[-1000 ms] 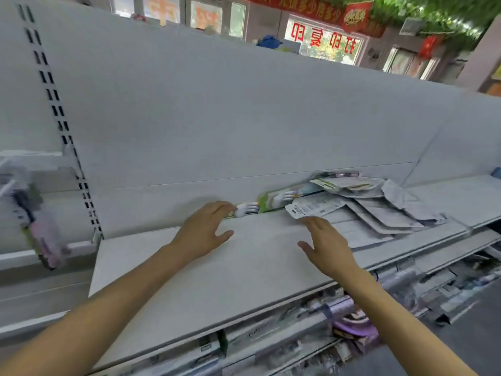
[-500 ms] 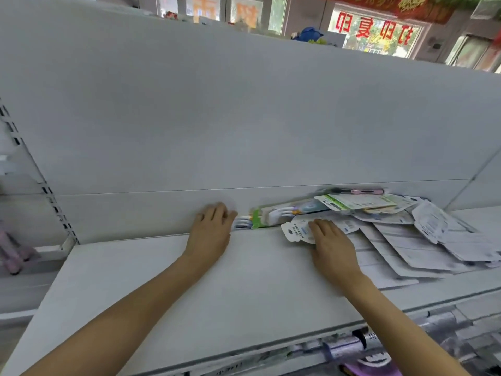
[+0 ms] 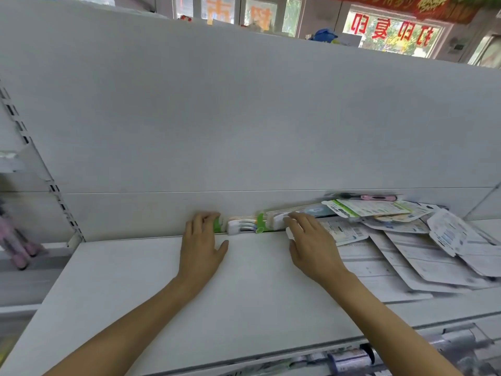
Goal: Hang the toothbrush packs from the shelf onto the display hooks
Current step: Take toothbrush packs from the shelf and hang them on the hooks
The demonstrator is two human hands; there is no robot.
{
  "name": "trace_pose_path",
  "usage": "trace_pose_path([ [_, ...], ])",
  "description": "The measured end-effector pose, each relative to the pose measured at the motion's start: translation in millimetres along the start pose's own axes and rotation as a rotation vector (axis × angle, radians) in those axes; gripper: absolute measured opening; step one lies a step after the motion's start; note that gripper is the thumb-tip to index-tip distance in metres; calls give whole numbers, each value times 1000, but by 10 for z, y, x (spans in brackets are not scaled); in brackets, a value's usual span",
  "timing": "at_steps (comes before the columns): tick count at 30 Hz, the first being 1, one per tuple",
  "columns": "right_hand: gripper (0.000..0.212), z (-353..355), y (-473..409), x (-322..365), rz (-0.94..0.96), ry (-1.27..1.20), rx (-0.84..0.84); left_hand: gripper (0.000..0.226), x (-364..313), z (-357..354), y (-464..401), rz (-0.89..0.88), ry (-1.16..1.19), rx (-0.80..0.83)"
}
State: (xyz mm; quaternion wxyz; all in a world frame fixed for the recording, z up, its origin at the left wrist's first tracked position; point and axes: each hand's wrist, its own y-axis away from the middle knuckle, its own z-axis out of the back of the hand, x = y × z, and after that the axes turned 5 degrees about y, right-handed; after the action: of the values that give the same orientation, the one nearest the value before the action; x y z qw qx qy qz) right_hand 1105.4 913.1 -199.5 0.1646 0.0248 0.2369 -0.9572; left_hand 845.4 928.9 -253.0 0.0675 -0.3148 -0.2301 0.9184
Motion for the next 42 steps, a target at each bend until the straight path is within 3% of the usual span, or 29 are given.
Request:
trace_pose_path([
  [5, 55, -101, -132, 33, -17, -33, 31, 72, 52, 14, 66, 336, 109, 125],
  [14, 60, -213, -207, -2, -6, -47, 51, 53, -40, -120, -96, 381, 138, 167],
  [19, 56, -196, -279, -8, -1, -10, -20, 32, -144, -146, -148, 316, 219, 32],
  [26, 48, -134, -360, 22, 1, 155, 23, 4, -312, -105, -257, 213, 311, -42],
  [30, 55, -110, -303, -2, 21, 149, -12, 7, -360, 22, -273, 188, 424, -18],
  [36, 52, 113, -172, 56, -13, 23, -82, 6, -572, 312, -299, 163, 787, -91],
  [42, 22, 428, -99, 264, -25, -294, -223, 6, -729, 781, -384, 125, 926, -225],
])
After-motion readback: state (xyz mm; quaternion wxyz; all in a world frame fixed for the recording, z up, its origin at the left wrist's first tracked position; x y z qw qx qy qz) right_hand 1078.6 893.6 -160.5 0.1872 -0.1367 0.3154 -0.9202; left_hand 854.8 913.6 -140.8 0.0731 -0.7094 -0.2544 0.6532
